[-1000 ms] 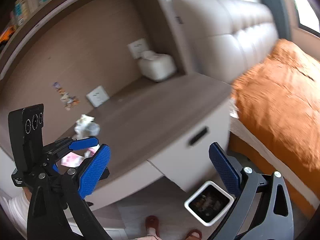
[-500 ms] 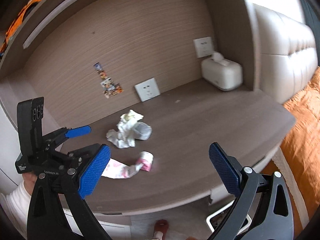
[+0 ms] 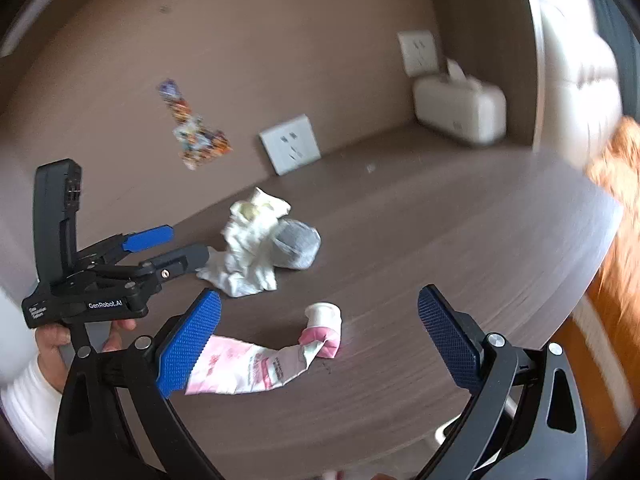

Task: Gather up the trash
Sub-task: 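Move both open tools back over the tissues and cup on the desk, then grasp the white tissue with the left tool while the right tool grasps the pink-white cup, then carry the tissue and cup down over the white bin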

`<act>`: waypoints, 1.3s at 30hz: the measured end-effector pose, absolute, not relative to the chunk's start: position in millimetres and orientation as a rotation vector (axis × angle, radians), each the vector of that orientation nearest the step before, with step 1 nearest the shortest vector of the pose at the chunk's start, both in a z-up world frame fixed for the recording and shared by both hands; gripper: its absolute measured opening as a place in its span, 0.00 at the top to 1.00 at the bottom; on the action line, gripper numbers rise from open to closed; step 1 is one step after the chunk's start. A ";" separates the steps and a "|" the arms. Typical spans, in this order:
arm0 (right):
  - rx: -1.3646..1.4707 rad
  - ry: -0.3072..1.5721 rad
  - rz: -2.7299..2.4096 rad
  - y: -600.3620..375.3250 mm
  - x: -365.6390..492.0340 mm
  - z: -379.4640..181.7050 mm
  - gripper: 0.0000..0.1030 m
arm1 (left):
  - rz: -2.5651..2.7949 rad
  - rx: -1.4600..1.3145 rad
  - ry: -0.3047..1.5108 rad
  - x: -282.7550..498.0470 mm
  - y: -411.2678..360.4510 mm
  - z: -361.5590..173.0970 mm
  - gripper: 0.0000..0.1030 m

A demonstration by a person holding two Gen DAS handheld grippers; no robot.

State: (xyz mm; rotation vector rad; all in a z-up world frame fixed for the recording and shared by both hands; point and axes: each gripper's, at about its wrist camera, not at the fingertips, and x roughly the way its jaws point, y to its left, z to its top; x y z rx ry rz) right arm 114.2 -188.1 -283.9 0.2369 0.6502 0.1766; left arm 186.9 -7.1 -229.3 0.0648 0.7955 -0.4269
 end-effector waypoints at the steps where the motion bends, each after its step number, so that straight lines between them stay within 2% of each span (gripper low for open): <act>1: 0.248 0.664 0.165 -185.3 118.9 -290.0 0.05 | -0.430 0.081 0.806 193.6 -6.5 -236.9 0.05; 5: 0.258 0.728 0.100 -171.1 135.2 -320.9 0.05 | -0.457 0.100 0.863 214.0 -2.3 -265.0 0.05; 11: 0.181 0.734 0.021 -152.5 142.8 -335.3 0.07 | -0.489 0.083 0.927 232.1 1.7 -291.4 0.05; 14: 0.121 0.720 -0.018 -143.3 144.0 -336.0 0.19 | -0.490 0.064 0.931 238.9 2.7 -292.1 0.05; 16: 0.062 0.706 -0.024 -133.2 141.9 -336.3 0.45 | -0.485 0.093 0.934 239.6 -1.4 -292.7 0.05; 17: 0.043 0.703 -0.028 -129.4 141.0 -336.8 0.51 | -0.484 0.100 0.934 239.6 -2.4 -293.1 0.06; 18: 0.013 0.697 -0.034 -124.0 139.1 -337.6 0.63 | -0.483 0.105 0.932 239.8 -2.8 -293.2 0.12; 19: -0.004 0.689 -0.029 -119.4 136.8 -338.4 0.65 | -0.472 0.121 0.923 238.9 -2.8 -292.4 0.19; 21: -0.024 0.679 -0.013 -113.3 134.5 -339.7 0.69 | -0.451 0.163 0.905 236.3 -2.3 -291.3 0.55; 22: -0.033 0.674 -0.009 -111.1 133.0 -339.9 0.69 | -0.450 0.168 0.902 235.1 -1.2 -290.6 0.62; 23: -0.028 0.674 -0.001 -109.9 133.1 -339.6 0.69 | -0.451 0.160 0.906 233.9 0.9 -289.1 0.77; 24: -0.018 0.675 0.004 -110.5 133.3 -339.0 0.69 | -0.462 0.132 0.916 233.4 4.4 -287.6 0.83; 39: -0.028 0.523 0.054 -115.7 126.3 -272.5 0.69 | -0.408 0.063 0.782 179.1 31.8 -200.1 0.85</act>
